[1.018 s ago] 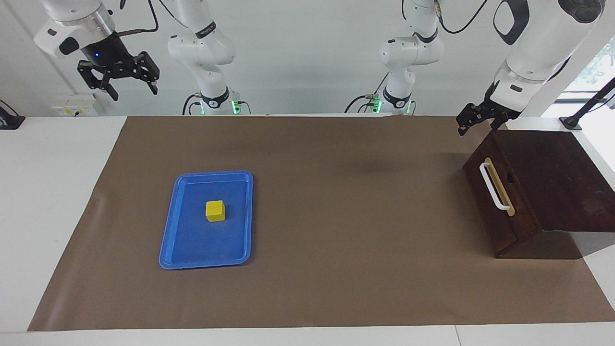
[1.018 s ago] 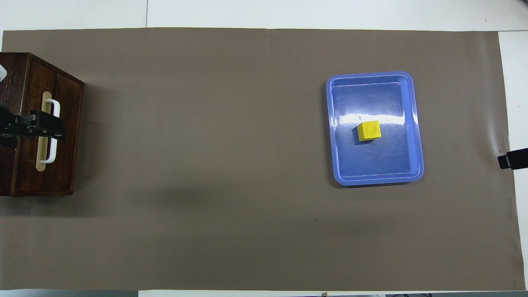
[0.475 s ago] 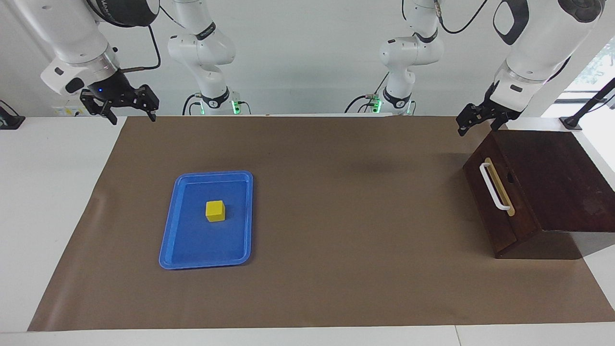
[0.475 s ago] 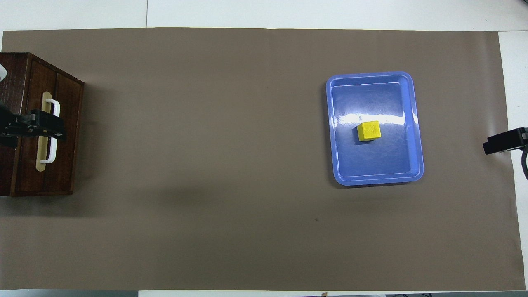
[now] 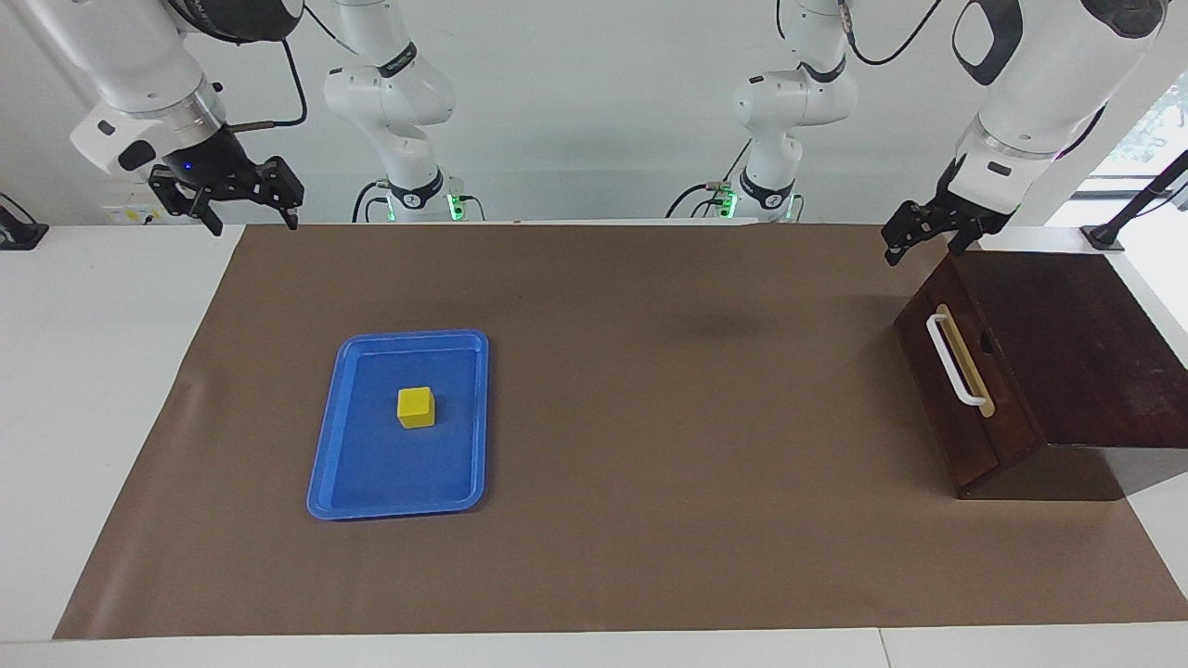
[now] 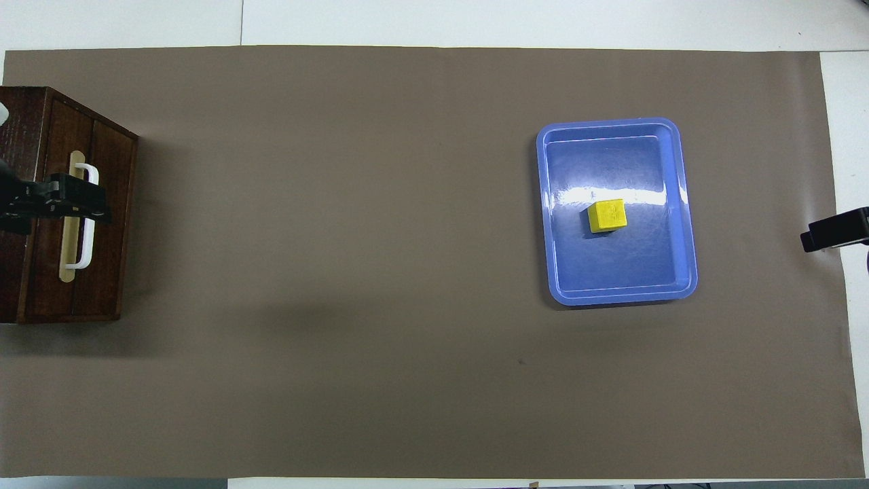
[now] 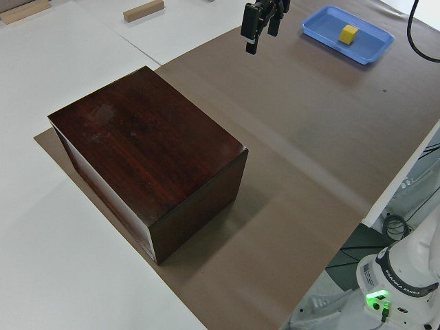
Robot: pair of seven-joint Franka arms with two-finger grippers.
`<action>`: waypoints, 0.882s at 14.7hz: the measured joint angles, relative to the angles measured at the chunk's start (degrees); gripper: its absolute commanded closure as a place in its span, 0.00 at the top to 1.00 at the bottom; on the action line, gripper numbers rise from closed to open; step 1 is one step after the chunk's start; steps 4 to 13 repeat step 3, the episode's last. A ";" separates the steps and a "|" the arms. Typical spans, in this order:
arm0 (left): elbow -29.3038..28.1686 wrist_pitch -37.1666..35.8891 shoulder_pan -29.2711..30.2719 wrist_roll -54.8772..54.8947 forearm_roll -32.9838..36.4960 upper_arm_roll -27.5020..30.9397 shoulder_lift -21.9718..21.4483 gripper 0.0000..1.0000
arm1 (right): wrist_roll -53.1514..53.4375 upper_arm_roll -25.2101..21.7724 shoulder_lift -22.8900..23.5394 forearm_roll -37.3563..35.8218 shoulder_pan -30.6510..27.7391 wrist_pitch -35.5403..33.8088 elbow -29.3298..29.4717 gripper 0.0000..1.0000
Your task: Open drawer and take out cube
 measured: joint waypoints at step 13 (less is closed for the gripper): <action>0.00 0.26 0.00 0.00 -0.01 0.00 0.00 1.00 | 0.00 0.00 0.00 -0.02 0.00 0.03 0.01 1.00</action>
